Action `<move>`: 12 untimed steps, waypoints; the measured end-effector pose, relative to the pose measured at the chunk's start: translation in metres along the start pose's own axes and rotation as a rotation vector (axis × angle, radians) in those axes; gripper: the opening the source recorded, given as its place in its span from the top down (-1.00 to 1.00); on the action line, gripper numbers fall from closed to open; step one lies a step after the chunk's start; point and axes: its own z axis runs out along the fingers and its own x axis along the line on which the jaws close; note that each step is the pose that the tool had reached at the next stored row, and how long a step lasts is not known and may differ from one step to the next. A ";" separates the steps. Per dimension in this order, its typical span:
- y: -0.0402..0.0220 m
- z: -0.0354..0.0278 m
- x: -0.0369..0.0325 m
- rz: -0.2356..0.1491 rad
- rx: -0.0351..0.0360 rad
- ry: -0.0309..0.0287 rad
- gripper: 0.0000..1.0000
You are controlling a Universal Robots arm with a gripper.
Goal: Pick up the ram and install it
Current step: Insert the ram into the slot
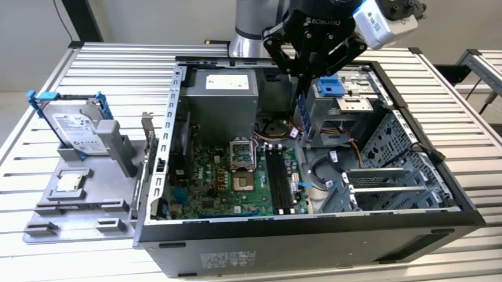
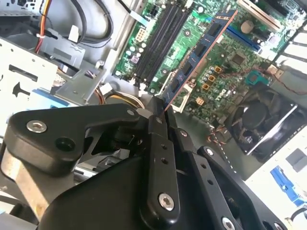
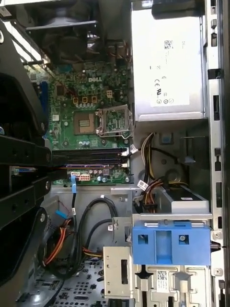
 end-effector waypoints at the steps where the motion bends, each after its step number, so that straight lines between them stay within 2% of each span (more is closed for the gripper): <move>1: 0.0000 0.0001 -0.0005 -0.004 0.0000 0.0000 1.00; 7: -0.0001 0.0007 -0.0005 -0.004 -0.0003 -0.0001 1.00; 12: -0.0001 0.0067 -0.0005 -0.004 -0.0002 -0.0001 1.00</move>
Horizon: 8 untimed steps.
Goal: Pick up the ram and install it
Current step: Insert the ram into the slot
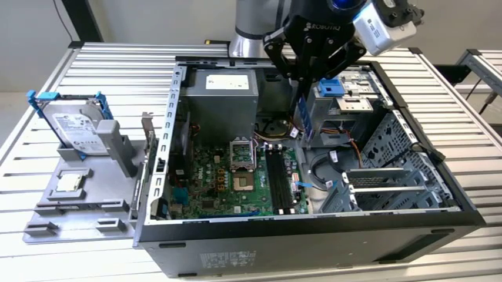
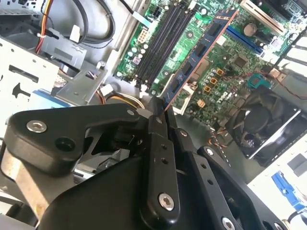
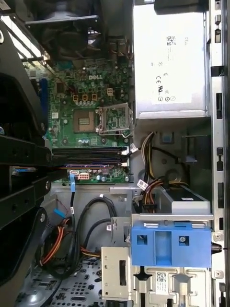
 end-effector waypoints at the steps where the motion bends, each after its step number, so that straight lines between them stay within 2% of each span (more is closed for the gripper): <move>1: 0.0000 0.0015 0.0000 0.000 0.0001 0.0000 1.00; 4: 0.0001 0.0059 0.0000 0.000 0.0001 0.0000 1.00; 8: 0.0000 0.0060 0.0000 0.000 0.0004 0.0001 1.00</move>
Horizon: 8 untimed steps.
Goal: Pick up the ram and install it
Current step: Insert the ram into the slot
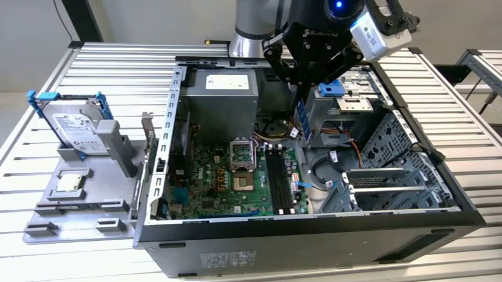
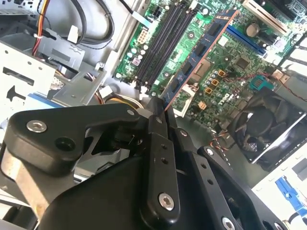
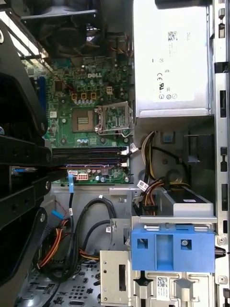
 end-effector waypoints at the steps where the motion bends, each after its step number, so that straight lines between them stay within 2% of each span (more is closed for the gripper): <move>1: 0.0000 0.0002 0.0000 0.000 -0.0003 -0.0001 1.00; 8: 0.0000 0.0003 0.0000 0.000 -0.0003 0.0000 1.00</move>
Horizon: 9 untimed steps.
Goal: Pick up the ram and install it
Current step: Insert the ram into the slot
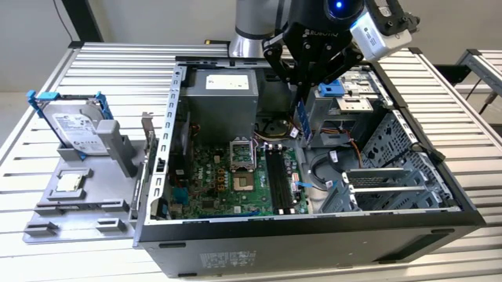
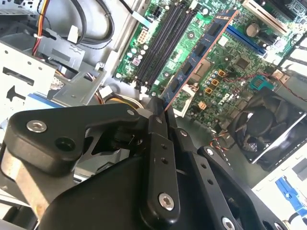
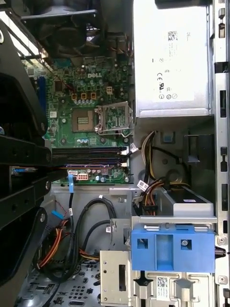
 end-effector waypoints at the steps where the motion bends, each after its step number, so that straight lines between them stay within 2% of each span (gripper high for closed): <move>1: 0.0000 0.0000 0.0000 0.000 0.0000 0.0000 1.00; 5: 0.0000 0.0009 0.0000 0.000 -0.0004 -0.0001 1.00; 9: 0.0001 0.0072 0.0001 0.000 0.0008 -0.0001 1.00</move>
